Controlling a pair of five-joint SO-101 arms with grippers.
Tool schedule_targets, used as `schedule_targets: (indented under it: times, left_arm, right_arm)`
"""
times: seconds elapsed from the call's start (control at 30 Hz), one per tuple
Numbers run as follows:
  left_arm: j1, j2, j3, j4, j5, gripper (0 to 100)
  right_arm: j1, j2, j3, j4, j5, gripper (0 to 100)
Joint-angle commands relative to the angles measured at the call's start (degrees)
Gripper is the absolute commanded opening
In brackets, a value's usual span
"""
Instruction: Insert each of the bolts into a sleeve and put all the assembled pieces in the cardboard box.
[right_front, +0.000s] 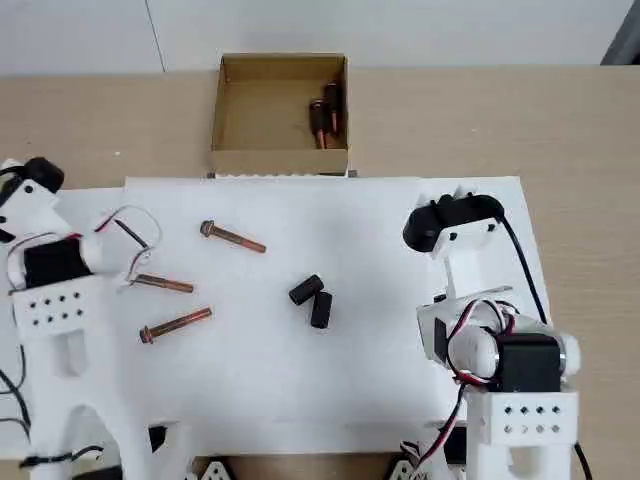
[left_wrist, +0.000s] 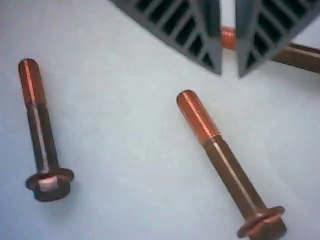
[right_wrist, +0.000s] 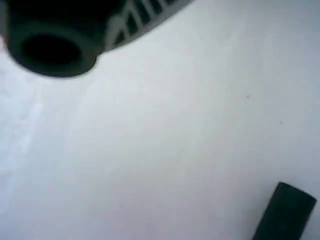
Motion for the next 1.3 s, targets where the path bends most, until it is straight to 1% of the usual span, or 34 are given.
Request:
schedule_targets:
  times: [0.0, 0.2, 0.3, 0.53, 0.73, 1.27]
  left_arm:
    - [-1.8, 2.5, -3.1, 0.4, 2.2, 1]
    - [-1.8, 9.6, -3.2, 0.3, 6.8, 1]
    - [-1.7, 13.7, -3.3, 0.1, 7.9, 1]
    - [-1.8, 20.8, -7.9, 0.1, 8.0, 1]
    - [-1.8, 24.7, -10.4, -1.3, 8.0, 11]
    - [-1.8, 34.1, -10.3, -9.0, 8.6, 10]
  right_arm:
    - [0.5, -1.0, -0.2, -0.7, -0.1, 0.4]
    - [0.5, -1.0, -0.2, -0.7, -0.1, 0.4]
    - [0.5, -1.0, -0.2, -0.7, -0.1, 0.4]
    - [0.5, -1.0, -0.2, -0.7, -0.2, 0.4]
    - [0.5, -1.0, -0.2, -0.8, -0.2, 0.4]
    - [0.5, -1.0, -0.2, -0.9, -0.2, 0.4]
